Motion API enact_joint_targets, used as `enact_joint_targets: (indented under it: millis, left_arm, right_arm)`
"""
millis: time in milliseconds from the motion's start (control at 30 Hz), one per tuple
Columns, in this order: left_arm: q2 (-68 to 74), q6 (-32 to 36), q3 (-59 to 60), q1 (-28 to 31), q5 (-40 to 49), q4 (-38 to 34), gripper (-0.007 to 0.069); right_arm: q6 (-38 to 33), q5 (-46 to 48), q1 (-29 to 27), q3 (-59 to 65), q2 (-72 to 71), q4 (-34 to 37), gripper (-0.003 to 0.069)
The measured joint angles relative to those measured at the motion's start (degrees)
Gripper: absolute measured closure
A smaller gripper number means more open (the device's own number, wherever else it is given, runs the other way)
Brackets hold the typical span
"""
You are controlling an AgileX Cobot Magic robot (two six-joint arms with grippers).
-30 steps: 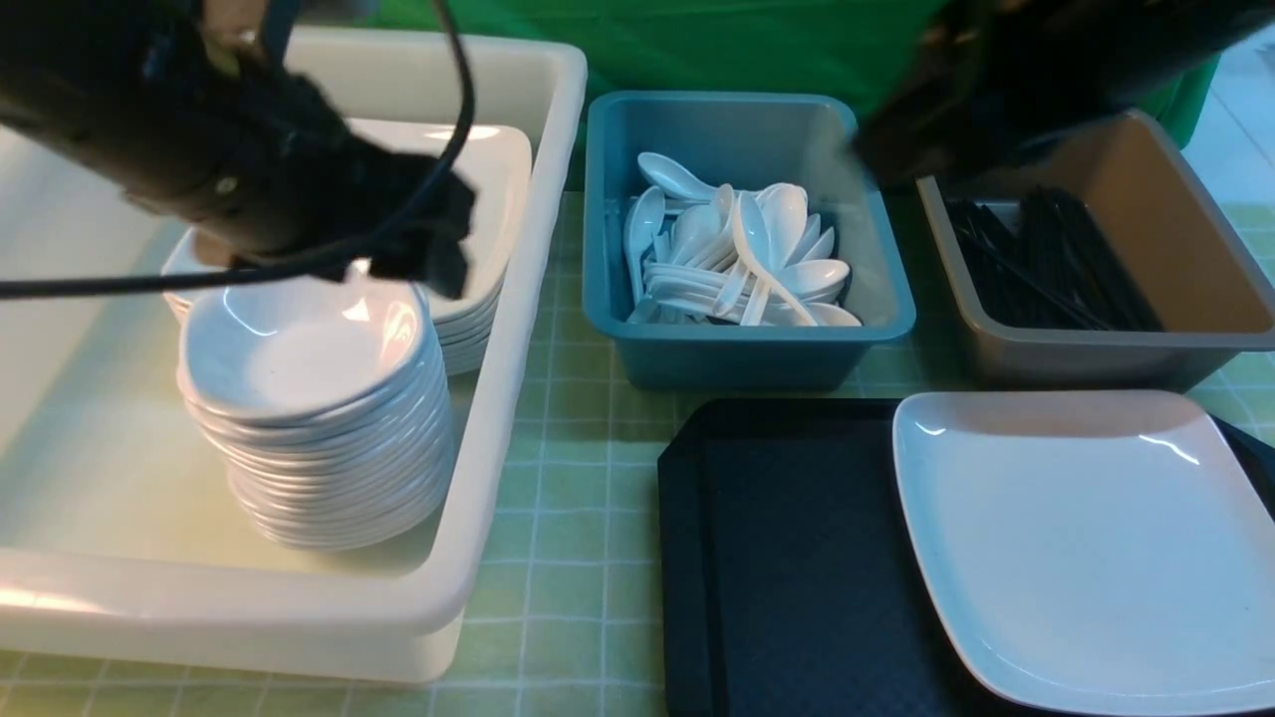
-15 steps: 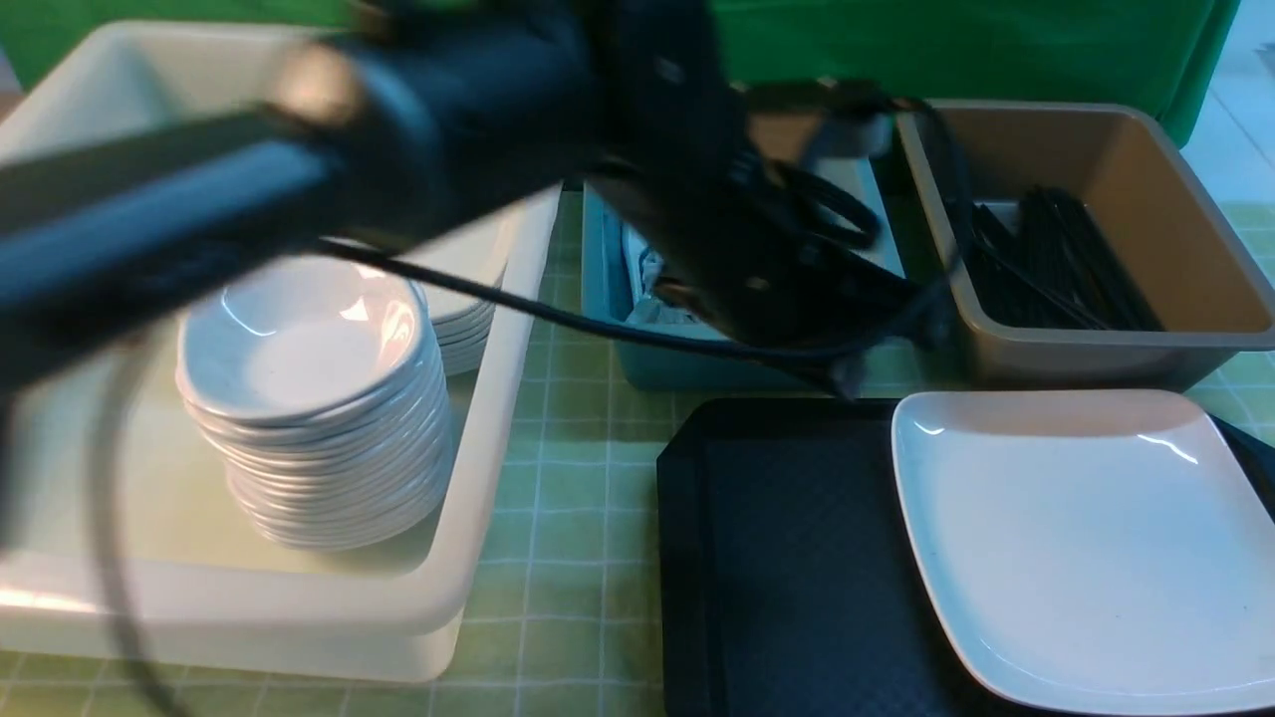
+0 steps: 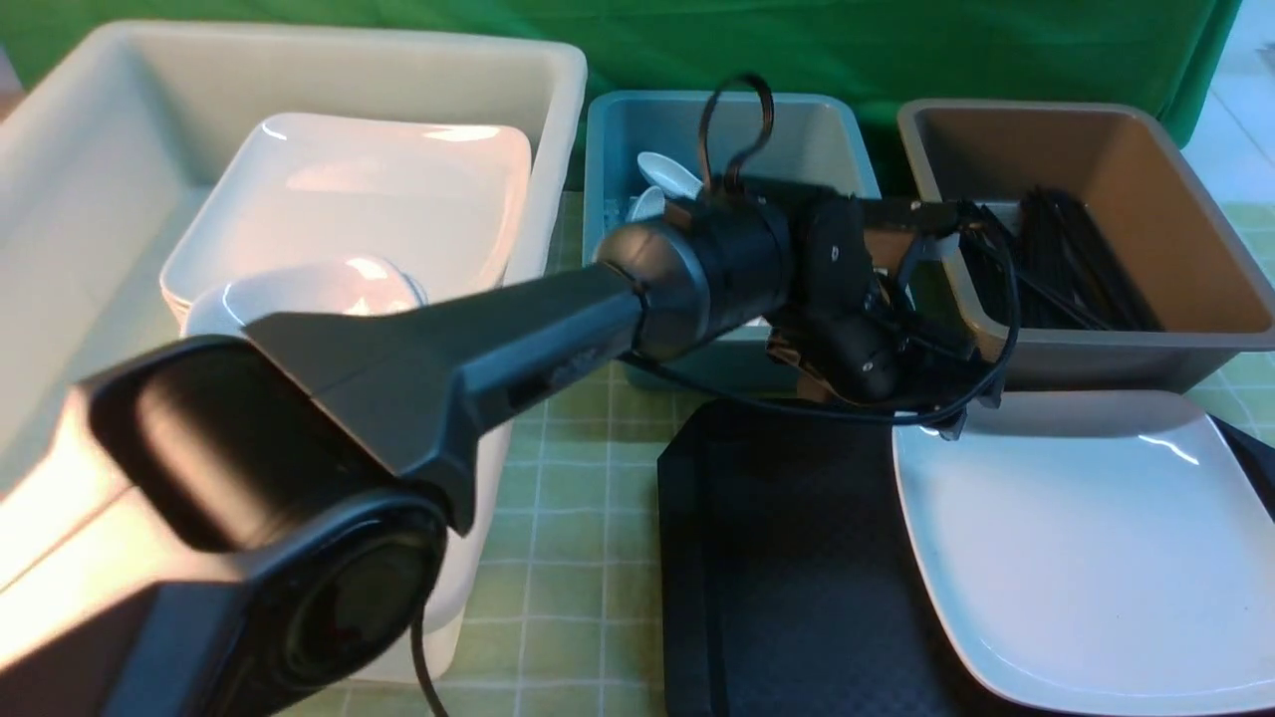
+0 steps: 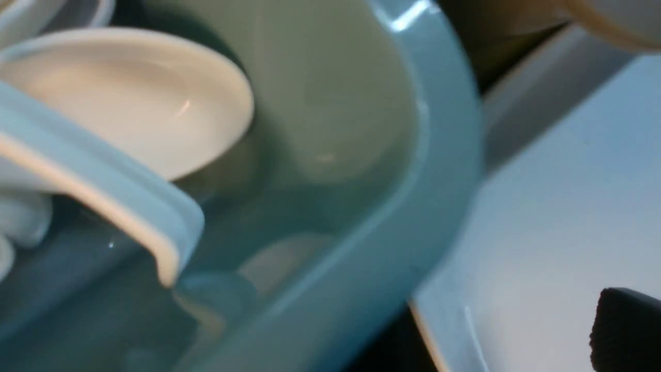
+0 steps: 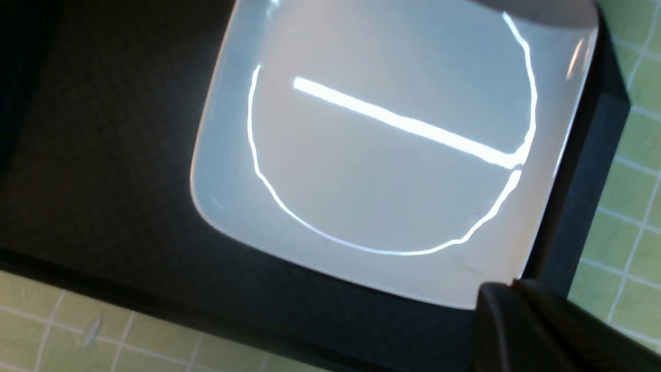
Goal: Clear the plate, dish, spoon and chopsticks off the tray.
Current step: Use the left arm to grab a plate from the dinner plate
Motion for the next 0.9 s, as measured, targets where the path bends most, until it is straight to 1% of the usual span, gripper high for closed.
enact_joint_targets:
  millis: [100, 233, 367, 400, 433, 467, 533, 567, 600, 633, 767, 900]
  left_arm:
    - [1.2, 0.0, 0.0, -0.3, -1.4, -0.9, 0.015]
    - [3.1, 0.1, -0.1, -0.4, -3.8, -1.6, 0.0183]
    - [4.0, 0.1, -0.1, -0.3, -4.7, -2.5, 0.0256]
    - [4.1, 0.1, -0.1, -0.3, -4.7, -2.6, 0.0288]
    - [4.1, 0.1, -0.1, -0.3, -4.7, -2.7, 0.0294]
    - [4.2, 0.2, -0.1, -0.3, -4.6, -2.8, 0.035]
    - [4.3, 0.1, -0.2, -0.3, -4.6, -3.0, 0.0435]
    - [4.3, 0.0, -0.2, -0.2, -4.6, -3.1, 0.0452]
    - [4.3, -0.6, -0.4, 0.0, -4.6, -4.4, 0.0514]
    - [4.2, -1.4, -0.6, 0.1, -4.4, -5.4, 0.0538]
    - [3.3, -1.6, -0.7, 0.1, -2.8, -5.6, 0.0552]
    - [0.5, -1.3, -0.7, 0.0, 3.4, -3.9, 0.0573]
  right_arm:
    - [-0.6, 0.0, 0.0, -1.2, -0.3, 0.1, 0.0657]
    - [-0.9, -0.1, 0.0, -2.7, -0.5, 0.1, 0.0657]
    - [-1.0, -0.4, 0.0, -3.0, -0.5, 0.3, 0.0657]
    - [-1.1, -0.5, 0.0, -3.0, -0.5, 0.4, 0.0657]
    - [-1.1, -0.5, 0.0, -3.0, -0.5, 0.4, 0.0657]
    - [-1.3, -0.5, 0.0, -3.0, -0.5, 0.5, 0.0657]
    - [-1.5, -0.8, 0.0, -3.0, -0.5, 0.5, 0.0657]
    - [-1.5, -0.8, 0.0, -3.0, -0.5, 0.5, 0.0657]
    - [-1.7, -0.8, 0.0, -3.0, -0.5, 0.5, 0.0657]
    - [-1.7, -0.9, 0.0, -3.0, -0.5, 0.5, 0.0657]
    - [-2.1, -1.0, 0.0, -3.0, -0.5, 0.5, 0.0657]
    - [-2.1, -1.0, 0.0, -3.0, -0.5, 0.5, 0.0657]
